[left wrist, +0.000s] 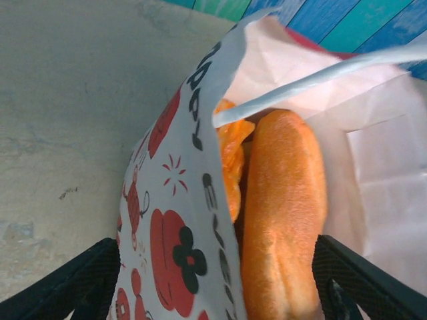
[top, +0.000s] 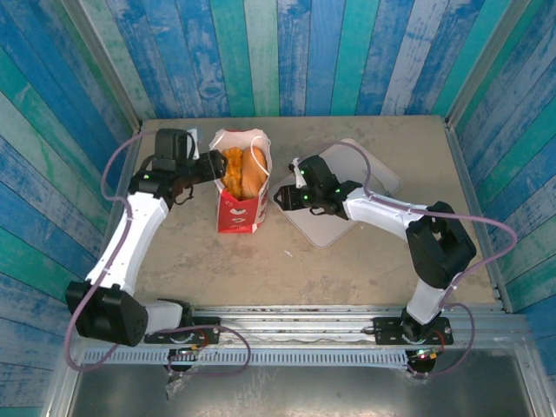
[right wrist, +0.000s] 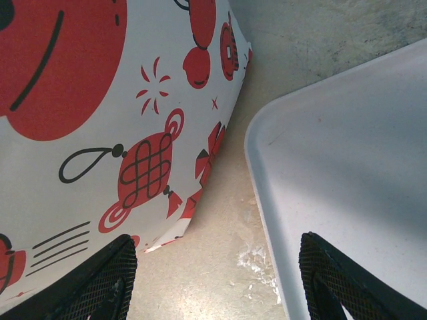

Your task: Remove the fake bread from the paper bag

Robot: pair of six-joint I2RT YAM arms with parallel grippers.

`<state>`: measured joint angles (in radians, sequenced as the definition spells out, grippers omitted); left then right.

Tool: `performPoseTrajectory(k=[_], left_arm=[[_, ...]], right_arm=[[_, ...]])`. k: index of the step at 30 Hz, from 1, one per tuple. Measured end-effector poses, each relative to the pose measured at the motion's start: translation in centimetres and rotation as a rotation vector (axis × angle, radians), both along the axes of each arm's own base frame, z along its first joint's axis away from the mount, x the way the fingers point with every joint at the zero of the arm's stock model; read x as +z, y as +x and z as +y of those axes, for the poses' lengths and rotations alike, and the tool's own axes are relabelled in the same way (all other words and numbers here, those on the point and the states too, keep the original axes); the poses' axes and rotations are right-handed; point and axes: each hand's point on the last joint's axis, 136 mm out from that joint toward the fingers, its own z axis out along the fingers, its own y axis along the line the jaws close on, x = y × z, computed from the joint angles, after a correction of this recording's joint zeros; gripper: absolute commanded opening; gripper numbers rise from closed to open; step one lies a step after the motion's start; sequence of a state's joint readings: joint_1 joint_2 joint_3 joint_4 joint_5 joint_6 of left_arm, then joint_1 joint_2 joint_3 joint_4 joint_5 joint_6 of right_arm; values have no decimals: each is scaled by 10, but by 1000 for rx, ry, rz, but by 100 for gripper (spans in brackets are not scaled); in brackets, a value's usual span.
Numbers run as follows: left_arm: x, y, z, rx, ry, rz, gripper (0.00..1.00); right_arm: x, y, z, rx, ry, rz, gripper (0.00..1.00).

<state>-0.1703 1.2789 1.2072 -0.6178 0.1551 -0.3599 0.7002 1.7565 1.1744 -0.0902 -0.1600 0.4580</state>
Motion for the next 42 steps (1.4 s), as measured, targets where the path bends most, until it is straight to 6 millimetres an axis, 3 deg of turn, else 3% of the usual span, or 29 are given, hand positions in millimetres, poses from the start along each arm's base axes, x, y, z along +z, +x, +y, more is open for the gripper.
performPoseTrajectory(k=[15, 23, 30, 42], left_arm=[[-12, 20, 10, 65, 47, 16, 40], [-11, 32, 12, 79, 61, 11, 12], [-5, 43, 13, 84, 80, -8, 8], [18, 64, 12, 65, 115, -152, 0]], right_arm=[[0, -10, 16, 46, -1, -6, 65], [-11, -13, 28, 79, 3, 18, 64], [-14, -9, 39, 96, 22, 26, 63], [-14, 18, 71, 109, 72, 11, 61]])
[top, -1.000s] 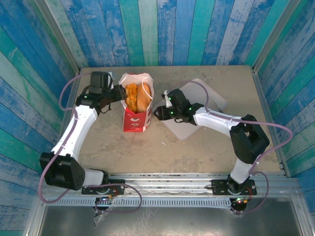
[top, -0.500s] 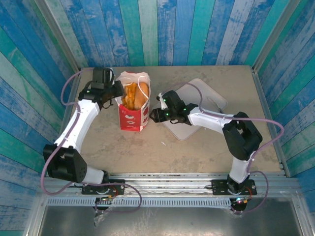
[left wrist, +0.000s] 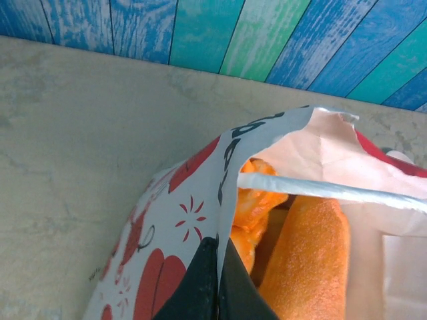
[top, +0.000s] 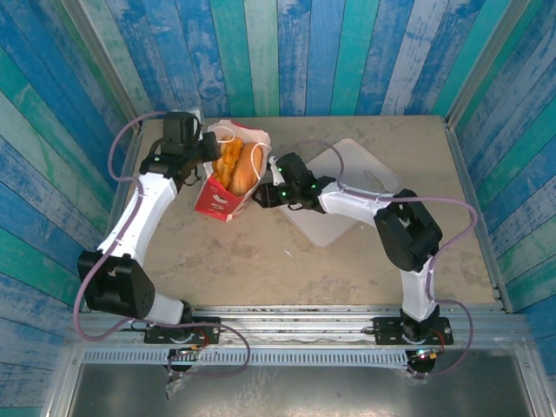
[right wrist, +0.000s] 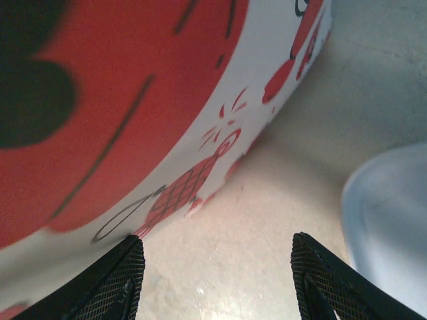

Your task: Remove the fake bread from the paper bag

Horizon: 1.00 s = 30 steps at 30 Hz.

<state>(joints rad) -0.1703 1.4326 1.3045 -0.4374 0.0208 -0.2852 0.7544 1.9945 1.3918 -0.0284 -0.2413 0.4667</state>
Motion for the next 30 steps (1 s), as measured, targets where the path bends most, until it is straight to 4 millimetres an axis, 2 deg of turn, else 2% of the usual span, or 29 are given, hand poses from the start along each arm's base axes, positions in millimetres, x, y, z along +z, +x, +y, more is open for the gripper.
performPoseTrajectory(k=[7, 13, 18, 22, 27, 30], left_arm=[[12, 15, 2, -27, 78, -121, 0], [12, 28, -1, -81, 170, -196, 0], [12, 33, -4, -118, 214, -238, 0], [14, 36, -10, -154, 226, -267, 0], [7, 42, -16, -186, 220, -265, 0], [4, 43, -20, -202, 220, -266, 0]], right_arm=[[9, 16, 14, 0, 16, -29, 61], [4, 22, 1, -23, -10, -23, 59], [-4, 20, -37, -74, -55, 7, 57], [9, 10, -74, -121, -95, -1, 56], [33, -14, -104, -155, -137, -27, 54], [33, -33, -128, -181, -193, -13, 53]])
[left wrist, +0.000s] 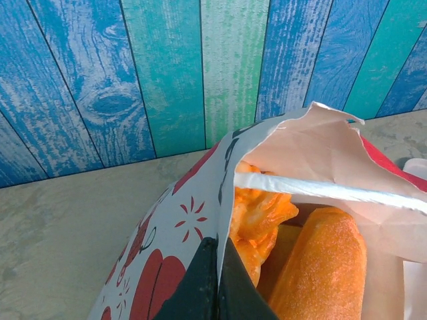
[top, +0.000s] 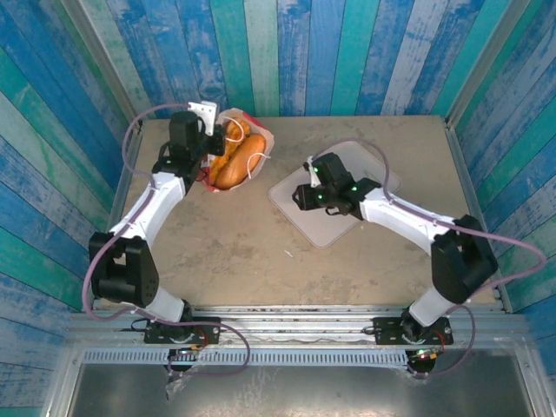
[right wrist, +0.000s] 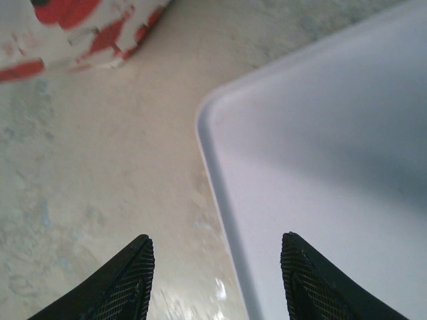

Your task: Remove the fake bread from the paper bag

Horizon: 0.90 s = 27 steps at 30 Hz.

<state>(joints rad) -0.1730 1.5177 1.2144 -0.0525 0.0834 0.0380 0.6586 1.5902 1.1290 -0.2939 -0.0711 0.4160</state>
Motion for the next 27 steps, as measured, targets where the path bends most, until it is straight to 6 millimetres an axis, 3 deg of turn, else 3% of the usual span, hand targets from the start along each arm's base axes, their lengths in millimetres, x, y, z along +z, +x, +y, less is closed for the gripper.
performPoseTrajectory(k=[6, 12, 19, 27], left_arm=[[-4, 1, -9, -30, 34, -3, 0], [-5, 2, -20, -57, 53, -10, 0], [-13, 8, -32, -66, 85, -10, 0], [-12, 11, -35, -55, 102, -17, 0]], right_arm=[[-21, -46, -55, -70, -130, 89, 52], [-31, -82, -92, -121, -188, 140, 50], [-61, -107, -110, -141, -245, 239, 46], [-90, -120, -113, -149, -255, 316, 44]])
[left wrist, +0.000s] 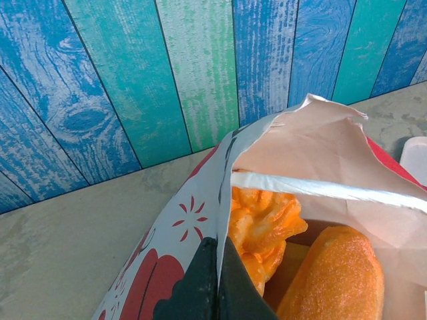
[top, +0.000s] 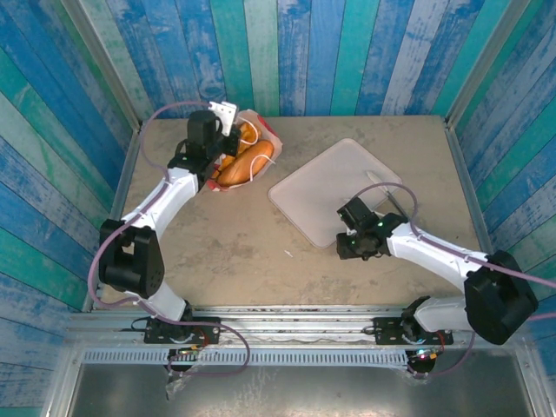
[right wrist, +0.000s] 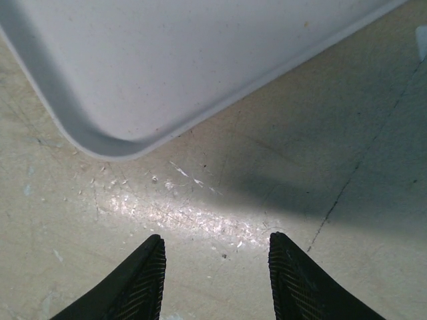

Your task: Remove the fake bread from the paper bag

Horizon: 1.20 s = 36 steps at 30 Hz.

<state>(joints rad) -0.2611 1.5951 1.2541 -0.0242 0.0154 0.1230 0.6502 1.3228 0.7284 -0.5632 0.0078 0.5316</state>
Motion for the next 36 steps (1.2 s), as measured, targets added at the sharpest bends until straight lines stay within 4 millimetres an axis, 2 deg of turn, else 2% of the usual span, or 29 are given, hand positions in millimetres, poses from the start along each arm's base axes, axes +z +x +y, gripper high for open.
performPoseTrajectory(k=[12, 23, 32, 36], left_arm=[[1, 0, 1, 16, 13, -5, 0], [0, -1, -3, 17, 18, -5, 0], [1, -1, -3, 19, 19, -5, 0], [1, -1, -4, 21, 20, -6, 0]], right_arm=[[-32, 16, 20, -8, 18, 40, 42], [-30, 65, 54, -12, 56, -16, 40], [-28, 117, 81, -22, 118, -73, 40], [-25, 126, 88, 0, 148, -73, 47]])
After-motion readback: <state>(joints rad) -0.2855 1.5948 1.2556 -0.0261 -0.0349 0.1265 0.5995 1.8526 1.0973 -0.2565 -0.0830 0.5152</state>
